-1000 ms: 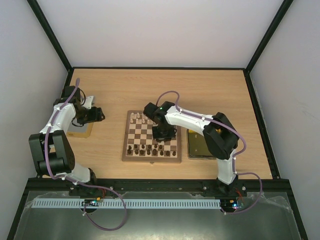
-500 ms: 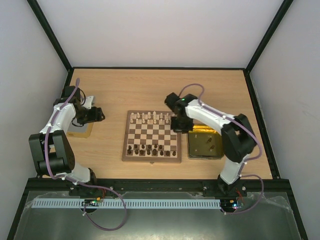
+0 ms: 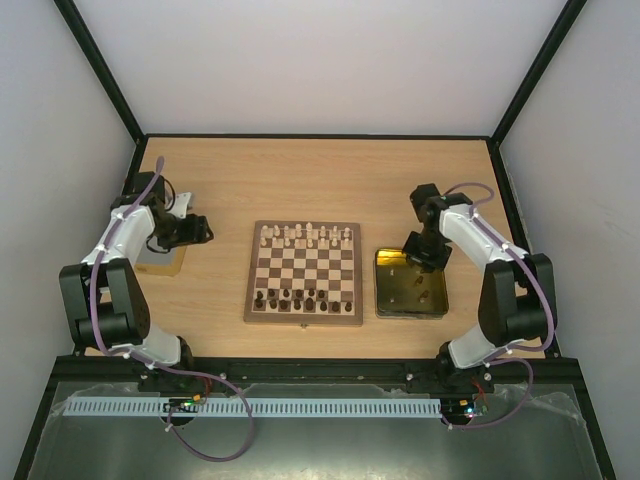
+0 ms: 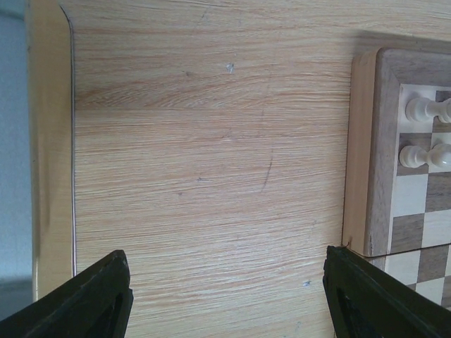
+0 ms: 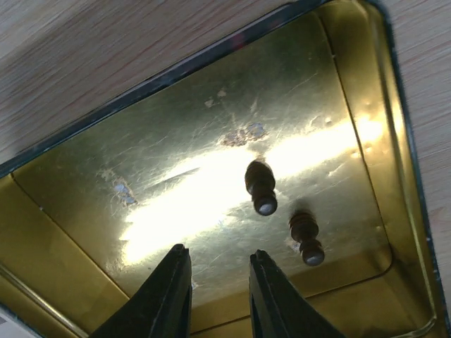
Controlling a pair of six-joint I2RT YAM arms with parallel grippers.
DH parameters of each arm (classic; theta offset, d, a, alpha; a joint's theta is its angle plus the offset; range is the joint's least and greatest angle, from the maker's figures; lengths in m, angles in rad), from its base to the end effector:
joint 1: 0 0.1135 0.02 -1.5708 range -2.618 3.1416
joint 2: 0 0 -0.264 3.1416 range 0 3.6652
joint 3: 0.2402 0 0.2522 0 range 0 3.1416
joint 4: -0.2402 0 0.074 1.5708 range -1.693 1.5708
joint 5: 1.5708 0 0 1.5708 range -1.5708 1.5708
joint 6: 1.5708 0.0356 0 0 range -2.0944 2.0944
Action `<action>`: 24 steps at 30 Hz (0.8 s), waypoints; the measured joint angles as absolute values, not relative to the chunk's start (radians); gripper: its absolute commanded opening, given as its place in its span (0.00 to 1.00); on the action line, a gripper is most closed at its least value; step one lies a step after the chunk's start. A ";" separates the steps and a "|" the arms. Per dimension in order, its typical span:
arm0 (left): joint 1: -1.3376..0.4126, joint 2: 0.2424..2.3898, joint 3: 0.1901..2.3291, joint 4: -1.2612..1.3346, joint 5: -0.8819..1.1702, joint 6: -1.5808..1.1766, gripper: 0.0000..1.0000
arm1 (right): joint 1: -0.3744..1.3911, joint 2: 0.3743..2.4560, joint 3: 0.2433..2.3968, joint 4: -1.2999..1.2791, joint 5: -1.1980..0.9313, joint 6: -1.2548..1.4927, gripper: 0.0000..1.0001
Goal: Set up the chess pieces on the board
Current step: Pick up the chess piece from the storage box.
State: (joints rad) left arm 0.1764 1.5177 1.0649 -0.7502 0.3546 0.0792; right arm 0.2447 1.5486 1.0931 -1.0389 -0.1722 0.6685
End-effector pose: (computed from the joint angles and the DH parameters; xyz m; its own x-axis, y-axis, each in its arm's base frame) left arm 0.2888 0.0389 0.2237 -0.9191 -0.0884 -0.3841 0.0312 0.9551 -0.2945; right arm 0.2594 0.0710 0.2148 -0.9149 0.4009 0.0460 0.4023 0.8973 0.1814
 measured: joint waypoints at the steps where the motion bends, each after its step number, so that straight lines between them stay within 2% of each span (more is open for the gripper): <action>1: 0.174 1.518 1.065 -0.750 0.355 0.079 0.74 | 0.223 1.549 1.085 -1.039 -0.179 0.665 0.22; 10: 0.168 1.518 1.065 -0.750 0.354 0.079 0.74 | 0.155 1.551 1.028 -0.973 -0.262 0.658 0.22; 24: 0.167 1.530 1.065 -0.750 0.350 0.080 0.74 | 0.123 1.551 0.969 -0.947 -0.267 0.658 0.22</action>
State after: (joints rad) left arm 0.1665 1.5299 1.0649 -0.7502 0.3504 0.0795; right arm 0.1230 1.5509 0.9688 -0.9470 -0.2672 0.6582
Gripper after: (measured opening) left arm 0.744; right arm 0.222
